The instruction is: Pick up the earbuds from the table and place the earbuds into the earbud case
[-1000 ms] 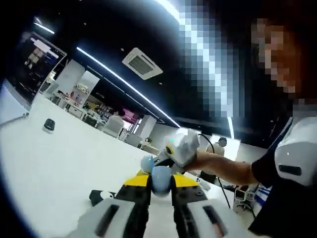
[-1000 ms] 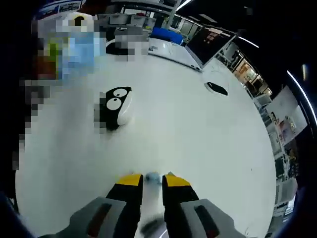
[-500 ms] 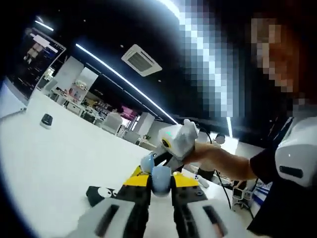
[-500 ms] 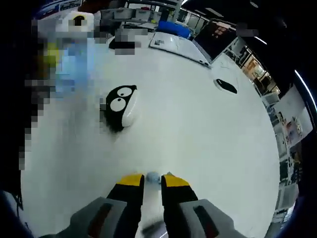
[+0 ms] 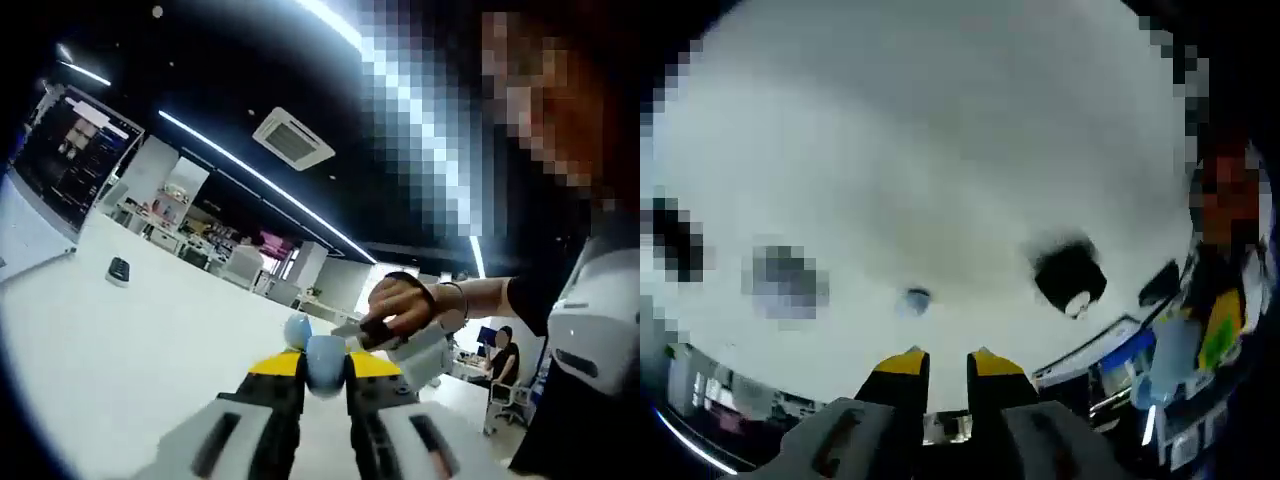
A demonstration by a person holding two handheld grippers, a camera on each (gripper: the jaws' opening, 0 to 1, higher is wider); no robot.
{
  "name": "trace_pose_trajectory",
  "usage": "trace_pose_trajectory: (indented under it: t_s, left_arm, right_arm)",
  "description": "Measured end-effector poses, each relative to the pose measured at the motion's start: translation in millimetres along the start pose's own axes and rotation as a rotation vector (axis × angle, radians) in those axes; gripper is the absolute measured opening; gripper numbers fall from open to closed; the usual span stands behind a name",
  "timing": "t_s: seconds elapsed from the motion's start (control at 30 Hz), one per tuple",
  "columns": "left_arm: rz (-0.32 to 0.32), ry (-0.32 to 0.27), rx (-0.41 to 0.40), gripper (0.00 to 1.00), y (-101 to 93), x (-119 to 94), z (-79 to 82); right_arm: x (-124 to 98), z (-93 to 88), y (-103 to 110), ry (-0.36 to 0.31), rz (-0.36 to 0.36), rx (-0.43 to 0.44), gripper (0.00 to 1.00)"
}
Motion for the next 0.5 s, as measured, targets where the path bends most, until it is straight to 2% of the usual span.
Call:
trace_pose_trajectory:
  t_s: [0.07, 0.1, 0.2, 0.37, 0.5]
  left_arm:
    - [0.013, -0.005, -0.003, 0.18, 2.4, -0.2, 1.4]
    - [0.013, -0.005, -0.003, 0.18, 2.4, -0.2, 1.6]
    - [0.008, -0.010, -0.002, 0.18, 1.2, -0.6, 3.5]
    - [-0.004, 0.001, -0.005, 0.18, 0.3, 1.9, -0.4]
    - [-0.010, 0.011, -0.019, 0.18, -2.4, 4.3, -5.8]
  right_arm:
    - [1.3, -0.2, 1.6, 0.022, 0.014, -0.085, 0.14]
    - [1.0, -1.2, 2.8, 0.027, 0.022, -0.100, 0.13]
    - [-3.5, -2.5, 3.6, 0.029, 0.014, -0.121, 0.13]
    - [-0.3, 7.6, 14.0, 0.012, 0.047, -0.177, 0.11]
    - [4.1, 6.4, 20.6, 0.019, 0.078, -0.171, 0.11]
Point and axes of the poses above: the point that each gripper's makers call its tool centre point, and the gripper's own axes: x roughly forward along the fingers, y roughly to its left, z roughly out of its top, the point moved 3 cm from there along -x, roughly backward along the fingers, and after that the axes turned 14 degrees about -y, right-handed, at the moved point
